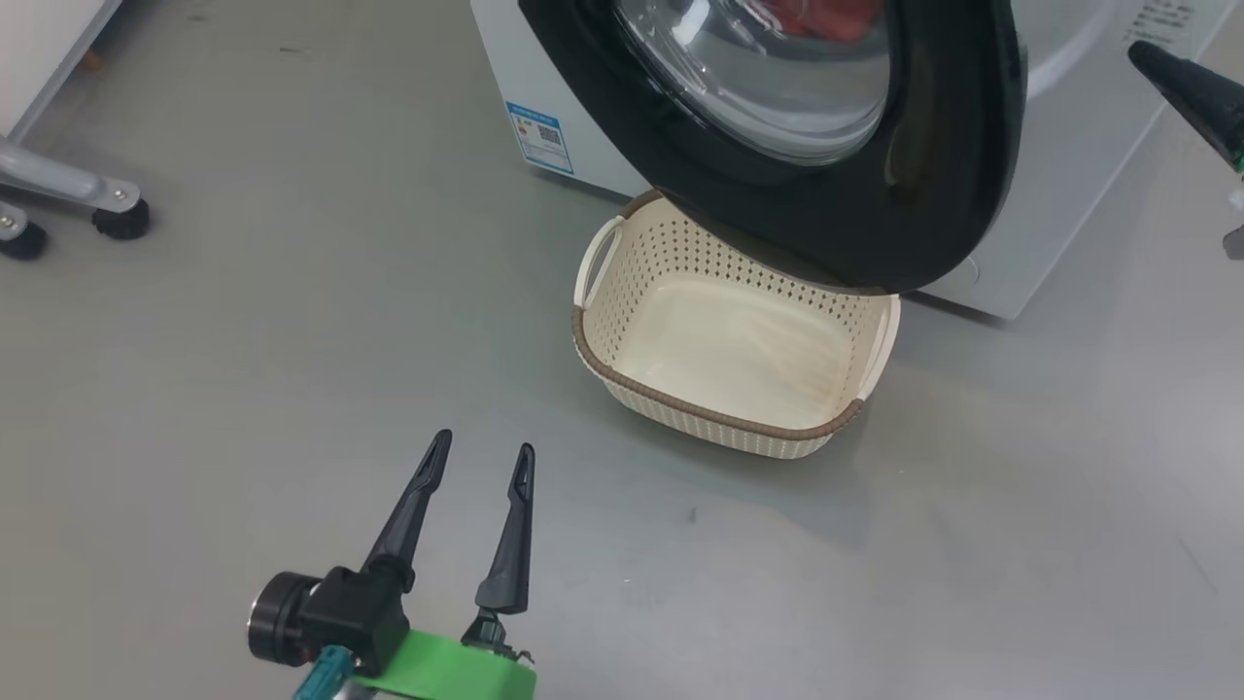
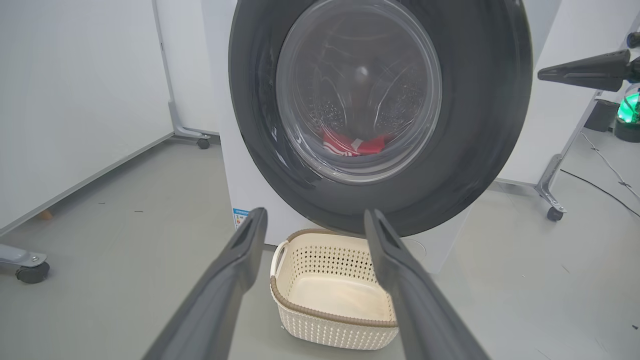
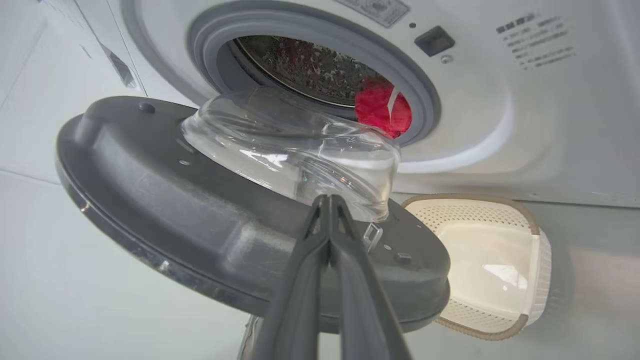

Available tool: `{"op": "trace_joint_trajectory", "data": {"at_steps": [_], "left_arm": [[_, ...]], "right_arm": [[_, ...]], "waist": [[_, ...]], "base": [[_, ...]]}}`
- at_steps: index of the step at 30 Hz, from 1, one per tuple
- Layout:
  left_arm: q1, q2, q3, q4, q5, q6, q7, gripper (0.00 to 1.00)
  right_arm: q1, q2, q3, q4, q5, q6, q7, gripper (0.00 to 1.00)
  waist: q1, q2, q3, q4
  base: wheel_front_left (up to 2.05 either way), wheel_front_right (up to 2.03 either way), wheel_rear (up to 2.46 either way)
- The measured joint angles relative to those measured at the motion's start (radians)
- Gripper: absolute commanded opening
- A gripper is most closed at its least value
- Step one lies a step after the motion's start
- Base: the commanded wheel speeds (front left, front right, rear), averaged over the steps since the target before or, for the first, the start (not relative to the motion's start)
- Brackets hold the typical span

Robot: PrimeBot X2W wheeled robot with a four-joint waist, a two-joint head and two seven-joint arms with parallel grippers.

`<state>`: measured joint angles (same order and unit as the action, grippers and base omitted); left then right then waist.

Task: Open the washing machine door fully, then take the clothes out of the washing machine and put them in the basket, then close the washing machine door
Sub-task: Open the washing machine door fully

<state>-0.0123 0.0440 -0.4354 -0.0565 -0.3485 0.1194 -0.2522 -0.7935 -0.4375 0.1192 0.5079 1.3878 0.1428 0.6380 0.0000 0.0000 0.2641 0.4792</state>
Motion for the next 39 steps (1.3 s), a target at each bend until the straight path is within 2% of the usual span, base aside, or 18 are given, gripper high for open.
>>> {"op": "trace_joint_trajectory", "data": {"at_steps": [5,11,15,19,28,34,39], "left_arm": [[-0.009,0.000,0.030,0.022,0.006,0.000,0.000,1.00],[-0.009,0.000,0.061,0.049,0.011,0.000,0.000,1.00],[-0.009,0.001,0.083,0.063,0.016,0.000,0.000,1.00],[-0.008,0.001,0.098,0.081,0.018,0.000,0.000,1.00],[-0.004,0.001,0.141,0.104,0.024,0.000,0.000,1.00],[0.016,0.001,0.167,0.116,0.025,0.000,0.000,1.00],[0.034,0.001,0.183,0.125,0.028,0.000,0.000,1.00]], "right_arm": [[0.051,-0.046,0.066,-0.048,-0.172,0.005,-0.115,0.00],[0.123,-0.062,0.121,-0.115,-0.303,-0.005,-0.261,0.00],[0.165,-0.077,0.196,-0.226,-0.394,-0.013,-0.360,0.00],[0.221,-0.093,0.252,-0.272,-0.473,-0.013,-0.456,0.00],[0.375,-0.086,0.276,-0.252,-0.564,-0.013,-0.640,0.00],[0.486,-0.029,0.247,-0.215,-0.581,-0.013,-0.766,0.00],[0.566,-0.003,0.246,-0.197,-0.598,-0.037,-0.845,0.00]], "waist": [[0.0000,0.0000,-0.035,-0.026],[0.0000,0.0000,-0.078,-0.064],[0.0000,0.0000,-0.108,-0.090],[0.0000,0.0000,-0.136,-0.116],[0.0000,0.0000,-0.188,-0.168],[0.0000,0.0000,-0.223,-0.202],[-0.0001,0.0001,-0.244,-0.232]], "base": [[0.00,0.00,0.00],[0.00,0.00,0.00],[0.00,0.00,0.00],[0.00,0.00,0.00],[0.00,0.00,0.00],[0.00,0.00,0.00],[0.00,0.00,0.00]]}}
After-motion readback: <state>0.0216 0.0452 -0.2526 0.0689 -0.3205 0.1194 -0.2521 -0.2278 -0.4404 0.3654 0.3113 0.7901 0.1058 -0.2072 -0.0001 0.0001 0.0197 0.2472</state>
